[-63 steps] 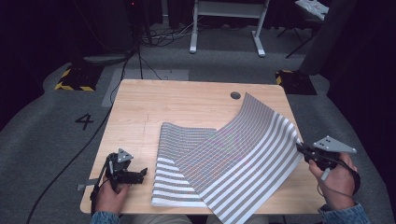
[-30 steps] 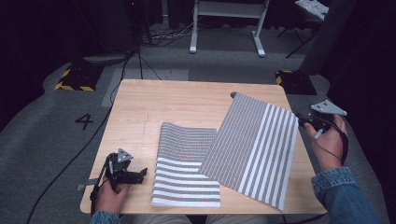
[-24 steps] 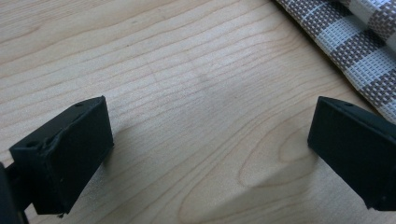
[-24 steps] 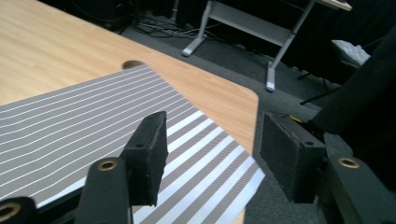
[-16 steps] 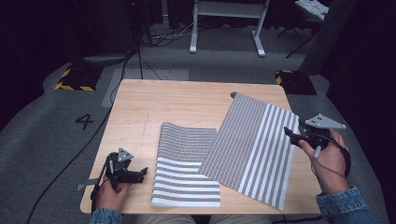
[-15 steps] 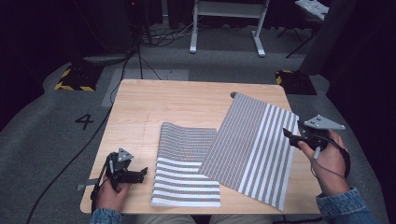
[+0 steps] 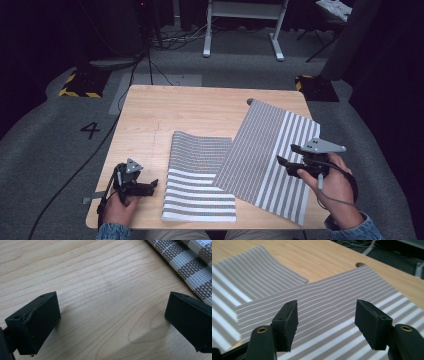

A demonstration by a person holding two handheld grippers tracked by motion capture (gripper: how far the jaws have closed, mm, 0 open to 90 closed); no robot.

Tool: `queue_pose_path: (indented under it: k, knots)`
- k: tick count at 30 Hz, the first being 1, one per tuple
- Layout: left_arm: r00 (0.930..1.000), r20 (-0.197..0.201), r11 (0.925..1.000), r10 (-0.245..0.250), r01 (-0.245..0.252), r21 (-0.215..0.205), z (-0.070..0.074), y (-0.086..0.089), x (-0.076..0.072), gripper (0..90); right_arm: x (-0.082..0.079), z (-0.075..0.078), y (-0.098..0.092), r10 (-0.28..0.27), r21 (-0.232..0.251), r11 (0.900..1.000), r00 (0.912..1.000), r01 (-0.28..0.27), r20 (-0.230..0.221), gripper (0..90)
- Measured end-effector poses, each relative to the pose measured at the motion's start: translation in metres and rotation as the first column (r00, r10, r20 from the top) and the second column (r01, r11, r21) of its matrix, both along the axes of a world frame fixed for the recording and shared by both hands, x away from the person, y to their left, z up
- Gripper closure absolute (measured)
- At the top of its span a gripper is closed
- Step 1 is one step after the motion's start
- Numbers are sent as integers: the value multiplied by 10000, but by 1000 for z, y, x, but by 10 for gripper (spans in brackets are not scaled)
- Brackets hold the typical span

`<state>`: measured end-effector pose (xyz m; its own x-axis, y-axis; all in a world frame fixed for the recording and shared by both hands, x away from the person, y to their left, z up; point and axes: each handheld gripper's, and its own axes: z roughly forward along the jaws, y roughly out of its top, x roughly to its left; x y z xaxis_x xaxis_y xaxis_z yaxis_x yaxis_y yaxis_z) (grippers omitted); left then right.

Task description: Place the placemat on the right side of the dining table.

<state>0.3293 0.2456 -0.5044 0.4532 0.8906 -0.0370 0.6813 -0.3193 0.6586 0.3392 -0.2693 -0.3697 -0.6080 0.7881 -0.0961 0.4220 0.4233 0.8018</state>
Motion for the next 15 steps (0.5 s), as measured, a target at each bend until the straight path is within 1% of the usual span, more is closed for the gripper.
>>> queue_pose_path:
  k: [3,4,5,6,7,8,11,12,13,14,15]
  knots:
    - [10000,6,10000,-6,6,14,0,0,0,2,-5,-4,15,419,-31,9991,9990,-420,-146,357]
    - [10000,6,10000,-6,6,14,0,0,0,2,-5,-4,15,419,-31,9991,9990,-420,-146,357]
    - [10000,-1,10000,3,-3,30,0,0,0,2,-7,-8,25,669,-11,9978,9974,-670,-274,357]
    - [10000,3,10000,-7,7,11,0,0,0,2,-8,-10,30,786,56,9969,9963,-784,-344,357]
    - [10000,3,10000,-8,8,13,0,0,0,2,-8,-12,34,850,99,9964,9957,-847,-365,357]
    - [10000,3,10000,-8,8,13,0,0,0,2,-8,-12,34,850,99,9964,9957,-847,-365,357]
    - [10000,5,10000,-8,8,13,0,0,0,2,-8,-21,48,1056,152,9944,9935,-1050,-418,357]
    - [10000,4,10000,-14,14,19,0,0,0,2,-9,-24,53,1141,151,9934,9924,-1136,-466,357]
    - [10000,5,10000,-16,16,16,0,0,0,2,-10,-32,65,1381,89,9904,9886,-1378,-603,357]
    - [10000,5,10000,-16,16,16,0,0,0,2,-10,-32,65,1381,89,9904,9886,-1378,-603,357]
    - [10000,6,10000,-17,17,21,0,0,0,2,-10,-40,77,1620,-13,9867,9837,-1626,-774,357]
